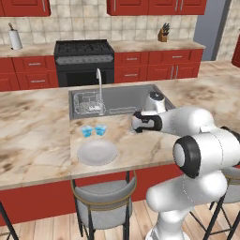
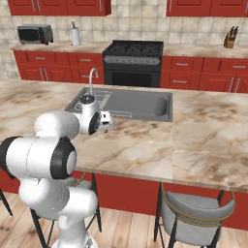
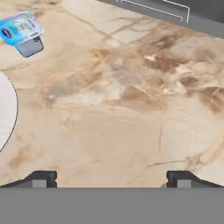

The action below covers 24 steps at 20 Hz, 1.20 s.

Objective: Place two yogurt containers on each plate.

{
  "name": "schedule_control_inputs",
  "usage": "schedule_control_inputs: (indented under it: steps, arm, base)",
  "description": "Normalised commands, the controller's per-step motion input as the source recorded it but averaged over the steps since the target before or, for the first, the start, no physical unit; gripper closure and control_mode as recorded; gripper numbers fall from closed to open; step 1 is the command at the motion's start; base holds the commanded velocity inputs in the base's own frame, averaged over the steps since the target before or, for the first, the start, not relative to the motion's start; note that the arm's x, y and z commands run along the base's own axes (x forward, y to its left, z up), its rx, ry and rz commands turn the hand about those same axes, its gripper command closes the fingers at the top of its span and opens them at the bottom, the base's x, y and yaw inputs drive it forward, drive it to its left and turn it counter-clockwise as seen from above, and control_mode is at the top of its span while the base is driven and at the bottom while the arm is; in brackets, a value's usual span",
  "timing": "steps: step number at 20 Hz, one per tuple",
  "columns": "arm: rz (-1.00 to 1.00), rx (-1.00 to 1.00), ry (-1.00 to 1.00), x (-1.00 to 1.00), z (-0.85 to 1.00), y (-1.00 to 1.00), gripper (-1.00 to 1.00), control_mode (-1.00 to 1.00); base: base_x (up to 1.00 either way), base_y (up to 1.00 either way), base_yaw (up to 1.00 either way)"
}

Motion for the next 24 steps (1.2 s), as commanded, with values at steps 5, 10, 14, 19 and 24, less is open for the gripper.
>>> schedule_control_inputs:
  steps: [5, 10, 14, 19, 24]
  arm:
    - [0.20, -0.16, 0.00, 0.02, 0.16, 1.00, -1.00, -1.00]
    - [0.21, -0.03, 0.02, 0.29, 0.08, 0.98, -1.00, -1.00]
    - [0.11, 0.00, 0.10, 0.40, 0.00, 0.44, -1.00, -1.00]
    - [0.02, 0.00, 0.01, 0.51, -0.10, 0.32, -1.00, -1.00]
    - [0.00, 0.01, 0.01, 0.45, -0.21, 0.29, -1.00, -1.00]
  base:
    - [0.00, 0.00, 0.00]
    - [0.00, 0.00, 0.00]
    - [0.00, 0.00, 0.00]
    - [0.00, 0.00, 0.00]
    - [0.00, 0.00, 0.00]
